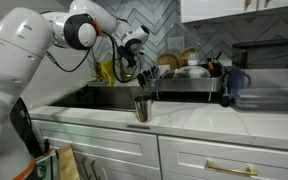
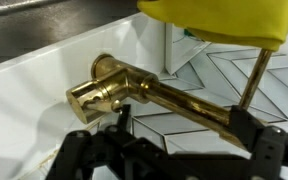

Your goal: Pour the contents of the silver cup into the sink and then close the tap

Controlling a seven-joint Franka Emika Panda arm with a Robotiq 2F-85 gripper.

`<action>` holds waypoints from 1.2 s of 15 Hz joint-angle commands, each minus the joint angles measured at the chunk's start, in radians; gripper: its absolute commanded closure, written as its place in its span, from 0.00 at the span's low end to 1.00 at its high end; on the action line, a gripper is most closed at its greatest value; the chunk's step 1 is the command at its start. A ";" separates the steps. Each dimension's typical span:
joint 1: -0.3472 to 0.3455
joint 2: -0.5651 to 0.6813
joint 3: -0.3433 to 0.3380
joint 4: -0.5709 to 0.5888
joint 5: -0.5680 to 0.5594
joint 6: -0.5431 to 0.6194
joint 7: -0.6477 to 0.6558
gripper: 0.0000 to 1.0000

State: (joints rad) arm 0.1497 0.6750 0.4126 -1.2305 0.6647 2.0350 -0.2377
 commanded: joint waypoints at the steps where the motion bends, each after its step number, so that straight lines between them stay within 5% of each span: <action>1: 0.002 -0.034 -0.027 -0.022 -0.028 0.062 -0.003 0.00; 4: -0.002 -0.041 -0.030 -0.022 -0.022 0.125 -0.015 0.00; 18: 0.014 -0.026 -0.060 -0.015 -0.035 -0.092 0.001 0.00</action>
State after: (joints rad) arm 0.1473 0.6509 0.3672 -1.2441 0.6256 1.9584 -0.2377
